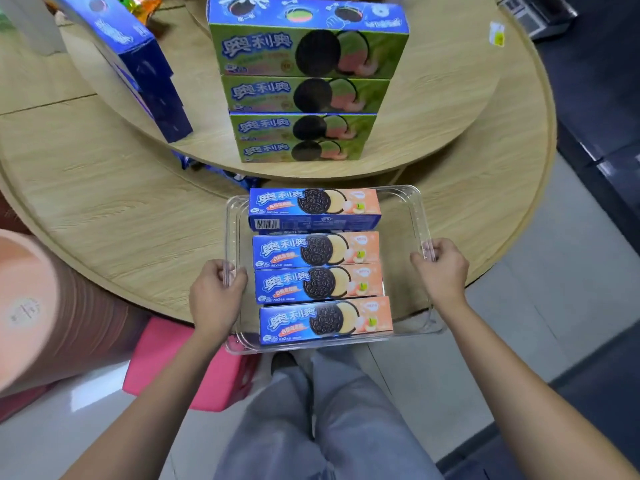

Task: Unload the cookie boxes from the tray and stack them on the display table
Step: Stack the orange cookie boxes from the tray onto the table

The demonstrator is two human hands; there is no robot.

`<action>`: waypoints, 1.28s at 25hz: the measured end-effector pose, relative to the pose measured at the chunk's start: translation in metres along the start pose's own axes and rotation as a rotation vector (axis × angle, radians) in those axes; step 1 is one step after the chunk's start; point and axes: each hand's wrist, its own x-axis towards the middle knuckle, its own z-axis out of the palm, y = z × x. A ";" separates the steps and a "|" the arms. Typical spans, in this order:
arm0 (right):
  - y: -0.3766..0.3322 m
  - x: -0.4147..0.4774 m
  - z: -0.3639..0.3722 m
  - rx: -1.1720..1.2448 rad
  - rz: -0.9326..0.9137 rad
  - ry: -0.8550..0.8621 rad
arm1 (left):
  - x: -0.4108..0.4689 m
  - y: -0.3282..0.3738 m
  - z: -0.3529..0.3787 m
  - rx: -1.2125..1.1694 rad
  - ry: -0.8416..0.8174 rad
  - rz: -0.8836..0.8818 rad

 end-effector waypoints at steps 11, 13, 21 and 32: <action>0.033 0.042 -0.094 0.048 -0.032 0.027 | -0.063 0.078 0.035 -0.070 0.010 -0.011; 0.044 0.058 -0.115 0.067 -0.048 0.027 | -0.077 0.098 0.051 -0.079 0.021 -0.020; 0.085 0.151 -0.206 0.057 -0.170 -0.056 | -0.153 0.174 0.145 -0.128 0.122 -0.128; 0.077 0.283 -0.225 0.034 -0.233 -0.133 | -0.142 0.248 0.227 -0.188 0.193 -0.226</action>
